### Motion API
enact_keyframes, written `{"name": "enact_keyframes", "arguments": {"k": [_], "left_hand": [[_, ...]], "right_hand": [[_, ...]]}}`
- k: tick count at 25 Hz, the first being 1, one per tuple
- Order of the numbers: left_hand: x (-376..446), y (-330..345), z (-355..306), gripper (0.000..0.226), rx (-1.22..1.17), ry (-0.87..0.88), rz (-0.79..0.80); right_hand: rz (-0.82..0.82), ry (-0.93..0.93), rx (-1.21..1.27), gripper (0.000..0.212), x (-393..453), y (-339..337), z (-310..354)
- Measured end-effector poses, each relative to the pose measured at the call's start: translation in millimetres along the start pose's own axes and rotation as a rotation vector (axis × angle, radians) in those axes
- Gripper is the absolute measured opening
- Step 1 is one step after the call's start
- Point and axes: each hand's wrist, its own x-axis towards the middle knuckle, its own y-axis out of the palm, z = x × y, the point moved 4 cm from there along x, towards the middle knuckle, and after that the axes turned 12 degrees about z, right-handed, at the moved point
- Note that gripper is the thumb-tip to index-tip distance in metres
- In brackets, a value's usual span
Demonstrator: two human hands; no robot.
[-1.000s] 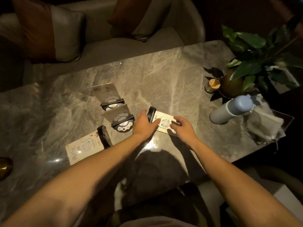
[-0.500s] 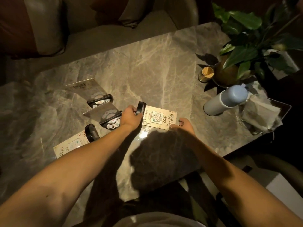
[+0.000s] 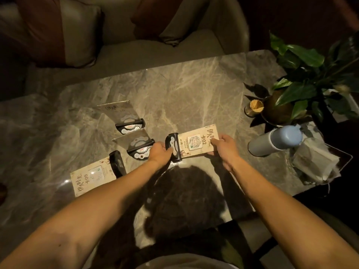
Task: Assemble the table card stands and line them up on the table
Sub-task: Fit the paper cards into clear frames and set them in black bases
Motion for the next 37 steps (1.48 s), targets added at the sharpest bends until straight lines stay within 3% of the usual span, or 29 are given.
{"name": "enact_keyframes", "arguments": {"k": [2,9,12,17,20,26,29,32,34,37], "left_hand": [[-5,-2,-2,0.014,-0.023,0.039,0.034],[-19,-20,-45,0.070,-0.307,0.380,-0.008],[-21,-39,-66,0.058,-0.255,0.475,-0.093],[-26,-56,-75,0.019,-0.242,0.505,-0.149],[-25,-57,-81,0.031,-0.206,0.448,-0.127],[-40,-64,-85,0.044,-0.131,0.455,-0.008],[-53,-77,-75,0.042,-0.118,0.501,0.003],[-75,-101,-74,0.020,-0.332,0.550,0.039],[-86,-129,-66,0.010,-0.412,0.593,-0.050],[-99,-187,-22,0.012,-0.442,0.551,-0.327]], "right_hand": [[0.024,-0.108,-0.161,0.011,1,9,33],[0.206,-0.498,-0.828,0.011,-4,59,116],[0.254,-0.565,-1.014,0.011,-1,77,117],[0.224,-0.503,-0.935,0.008,3,78,115],[0.143,-0.449,-0.925,0.012,3,76,113],[0.016,-0.336,-0.955,0.041,-2,84,119],[-0.087,-0.415,-1.128,0.052,-25,98,124],[-0.136,-0.611,-1.099,0.055,-56,129,140],[-0.111,-0.714,-1.034,0.052,-72,156,150],[-0.013,-0.779,-0.910,0.050,-94,211,162]]}}
